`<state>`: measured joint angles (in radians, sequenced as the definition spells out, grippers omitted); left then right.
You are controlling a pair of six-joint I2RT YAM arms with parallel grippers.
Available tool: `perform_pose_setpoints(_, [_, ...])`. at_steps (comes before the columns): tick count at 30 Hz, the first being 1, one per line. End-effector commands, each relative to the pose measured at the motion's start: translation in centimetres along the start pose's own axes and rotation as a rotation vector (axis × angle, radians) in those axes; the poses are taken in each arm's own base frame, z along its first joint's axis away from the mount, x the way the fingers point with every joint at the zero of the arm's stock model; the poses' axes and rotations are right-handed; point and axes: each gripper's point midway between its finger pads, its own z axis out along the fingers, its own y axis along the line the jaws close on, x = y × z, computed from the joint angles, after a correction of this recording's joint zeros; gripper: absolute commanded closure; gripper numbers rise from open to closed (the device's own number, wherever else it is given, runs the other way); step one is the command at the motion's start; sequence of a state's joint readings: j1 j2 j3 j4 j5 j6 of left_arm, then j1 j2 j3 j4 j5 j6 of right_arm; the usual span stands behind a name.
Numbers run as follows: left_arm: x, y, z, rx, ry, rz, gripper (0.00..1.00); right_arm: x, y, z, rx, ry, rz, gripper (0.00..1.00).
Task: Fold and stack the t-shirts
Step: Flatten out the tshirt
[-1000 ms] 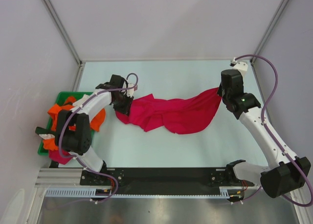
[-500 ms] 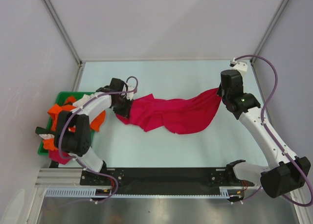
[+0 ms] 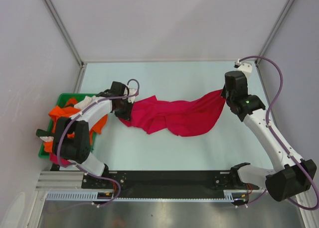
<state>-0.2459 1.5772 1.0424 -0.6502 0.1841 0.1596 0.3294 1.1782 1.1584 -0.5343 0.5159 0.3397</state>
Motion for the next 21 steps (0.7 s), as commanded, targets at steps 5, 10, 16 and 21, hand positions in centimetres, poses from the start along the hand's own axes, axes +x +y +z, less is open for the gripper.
perform_pose_setpoints(5, [-2.6,0.5,-1.7,-0.047,-0.111,0.004,1.00,-0.5,0.0,-0.1,0.009,-0.027,0.016,1.00])
perform_pose_setpoints(10, [-7.4,0.5,-8.4,-0.094,-0.268,0.004,1.00,-1.4,0.0,-0.5,0.006,-0.046,0.015,1.00])
perform_pose_setpoints(16, [-15.2,1.0,-22.6,-0.149,-0.601,-0.009,1.00,-2.9,0.3,-0.7,-0.001,-0.077,0.016,1.00])
perform_pose_setpoints(21, [-15.6,1.3,-24.9,-0.199,-0.640,0.027,1.00,-3.1,0.7,-0.9,-0.016,-0.080,0.028,1.00])
